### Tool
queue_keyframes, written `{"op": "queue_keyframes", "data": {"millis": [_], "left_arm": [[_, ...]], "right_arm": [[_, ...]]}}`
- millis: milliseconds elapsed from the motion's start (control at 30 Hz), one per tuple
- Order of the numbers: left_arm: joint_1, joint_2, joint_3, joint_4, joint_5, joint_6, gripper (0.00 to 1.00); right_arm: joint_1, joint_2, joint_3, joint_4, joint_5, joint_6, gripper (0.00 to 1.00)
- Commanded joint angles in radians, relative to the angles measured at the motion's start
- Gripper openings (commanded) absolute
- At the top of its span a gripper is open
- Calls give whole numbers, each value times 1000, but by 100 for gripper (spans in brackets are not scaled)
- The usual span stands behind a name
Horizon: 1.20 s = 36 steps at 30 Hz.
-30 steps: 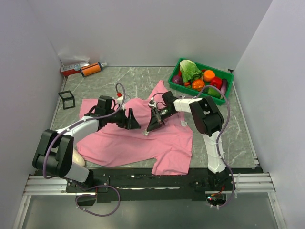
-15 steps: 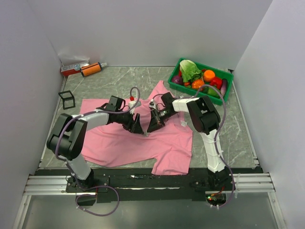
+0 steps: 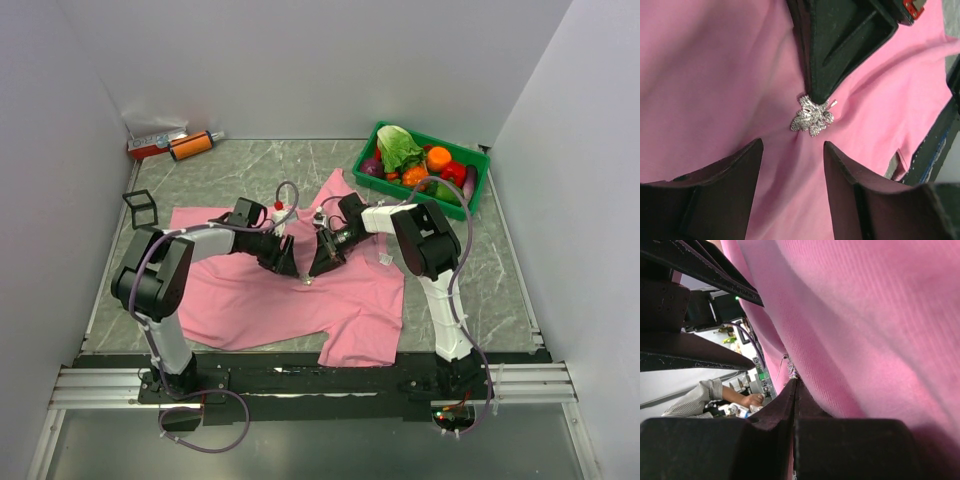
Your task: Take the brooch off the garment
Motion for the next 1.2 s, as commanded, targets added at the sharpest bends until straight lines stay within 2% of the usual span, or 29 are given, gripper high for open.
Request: {"op": "queue_keyframes", "data": {"millis": [0,367,600,667,700,733,800,900,967,1000,1067,1100,1133,1167], "left_arm": [[-9,33,48,17,-95,1,59],[-80,73,91,-38,-151,48,58],[-75,-16,105,-68,-157,74,63],[-48,-62,70,-22,-99,64,64],[-34,-106,54,33,-71,27,65],[-19,-122,31,56,-13,7,66],[26,-143,22,87,53,-59,67],[49,-149,10,115,166,-76,69],[58,-148,-3,153,232,-108,69],[60,-148,-9,168,249,-151,69],[61,-151,-35,213,276,-199,69],[61,-159,-44,256,282,-244,69],[61,-162,-68,276,289,-261,69],[61,-166,-79,299,291,-272,69]], "right_arm": [[-11,48,24,-6,72,-3,0],[-12,56,31,-6,69,5,0],[-17,42,33,-7,57,0,0],[-23,22,15,25,-13,14,0],[-29,-10,4,93,-53,48,0],[-40,-25,-22,129,-149,75,0],[-46,-64,-39,202,-229,133,0],[-44,-70,-64,269,-391,224,0],[-41,-59,-59,217,-457,209,0],[-40,-52,-47,160,-475,130,0],[-38,9,51,-184,-542,-42,0],[-38,42,106,-348,-576,-293,0],[-38,68,167,-480,-601,-384,0],[-37,51,139,-421,-604,-363,0]]}}
